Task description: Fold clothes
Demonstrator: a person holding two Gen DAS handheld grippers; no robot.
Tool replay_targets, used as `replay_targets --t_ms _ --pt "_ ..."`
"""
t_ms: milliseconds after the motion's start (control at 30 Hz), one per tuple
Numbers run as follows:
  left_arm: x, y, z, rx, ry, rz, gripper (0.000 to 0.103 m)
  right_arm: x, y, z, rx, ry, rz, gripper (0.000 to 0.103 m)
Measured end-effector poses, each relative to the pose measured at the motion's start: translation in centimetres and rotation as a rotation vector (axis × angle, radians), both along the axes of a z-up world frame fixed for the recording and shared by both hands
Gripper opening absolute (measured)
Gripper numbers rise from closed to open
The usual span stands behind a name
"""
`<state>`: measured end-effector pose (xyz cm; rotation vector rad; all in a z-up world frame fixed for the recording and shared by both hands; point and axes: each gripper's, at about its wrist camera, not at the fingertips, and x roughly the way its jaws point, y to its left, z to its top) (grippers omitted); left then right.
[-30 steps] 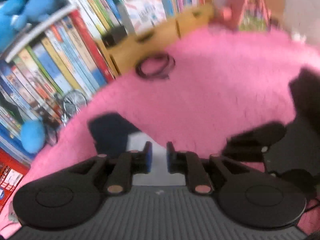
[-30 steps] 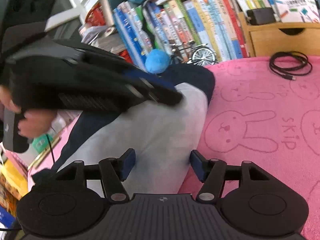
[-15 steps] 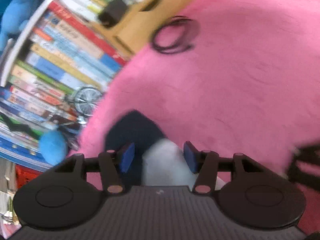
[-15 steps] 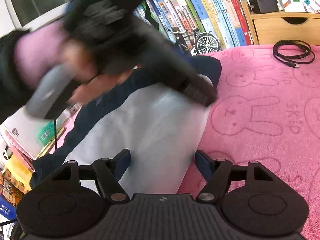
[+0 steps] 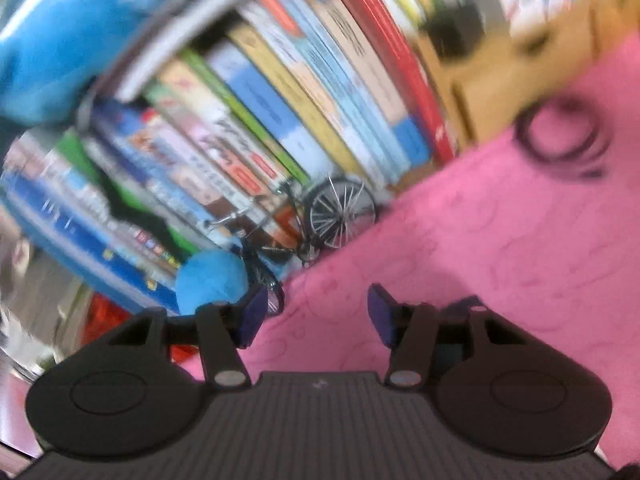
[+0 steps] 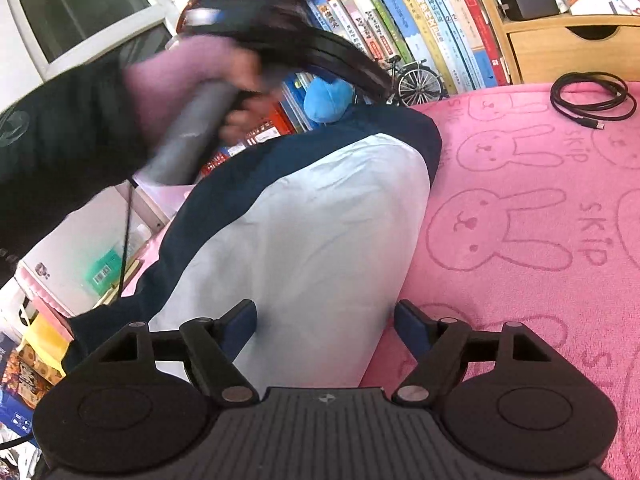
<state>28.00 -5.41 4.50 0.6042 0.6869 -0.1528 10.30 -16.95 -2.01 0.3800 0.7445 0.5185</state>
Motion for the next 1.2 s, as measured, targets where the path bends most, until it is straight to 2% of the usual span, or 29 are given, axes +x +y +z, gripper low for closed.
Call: replay_targets --t_ms 100,167,300,467,567,667,700,767,833,867,900,967,1067,1133,1200 --pt "-4.4 4.3 2.8 -0.155 0.005 -0.033 0.054 0.0 -0.1 -0.1 0.007 -0.007 -0.004 0.077" --pt "-7.5 7.7 3.9 -0.278 0.026 -0.035 0.059 -0.1 -0.2 -0.1 0.015 -0.014 -0.01 0.078" --pt "-11.7 14.4 4.0 -0.519 0.112 0.048 0.06 0.0 -0.6 -0.4 0.041 -0.037 -0.032 0.079" --pt "-13.8 22.3 0.6 -0.754 0.198 0.175 0.061 0.5 -1.1 -0.4 0.079 -0.032 -0.095 0.079" --pt "-13.3 25.2 -2.4 -0.914 0.287 0.234 0.067 1.1 -1.4 -0.5 0.112 -0.006 -0.127 0.079" --pt "-12.1 26.6 -5.1 -1.049 0.374 0.234 0.071 2.5 -1.7 -0.9 0.192 0.03 -0.143 0.078" --pt "-12.0 26.7 -5.8 -1.074 0.4 0.226 0.07 3.0 -1.8 -1.1 0.222 0.045 -0.146 0.076" --pt "-11.7 26.1 -6.3 -1.073 0.399 0.188 0.048 3.7 -1.5 -1.1 0.221 0.062 -0.179 0.057" --pt "-11.6 25.4 -6.1 -1.057 0.379 0.129 0.034 4.1 -1.4 -0.8 0.222 0.067 -0.208 0.047" --pt "-11.4 25.2 -5.9 -1.063 0.375 0.104 0.03 4.0 -1.5 -0.4 0.223 0.057 -0.214 0.04" --pt "-11.1 25.0 -5.7 -1.069 0.371 0.08 0.028 4.0 -1.7 0.0 0.223 0.047 -0.22 0.038" --pt "-9.9 24.4 -5.3 -1.095 0.368 0.047 0.024 4.1 -2.3 1.2 0.194 0.018 -0.234 0.035" --pt "-7.6 22.6 -4.2 -1.127 0.342 -0.007 0.023 5.1 -3.6 3.0 0.148 -0.011 -0.283 0.035" --pt "-6.5 20.9 -4.0 -1.09 0.299 -0.029 0.024 6.5 -5.0 3.7 0.113 -0.011 -0.336 0.039" --pt "-5.9 20.0 -4.2 -1.011 0.246 0.036 0.024 6.9 -5.2 4.3 -0.019 -0.018 -0.395 0.045"
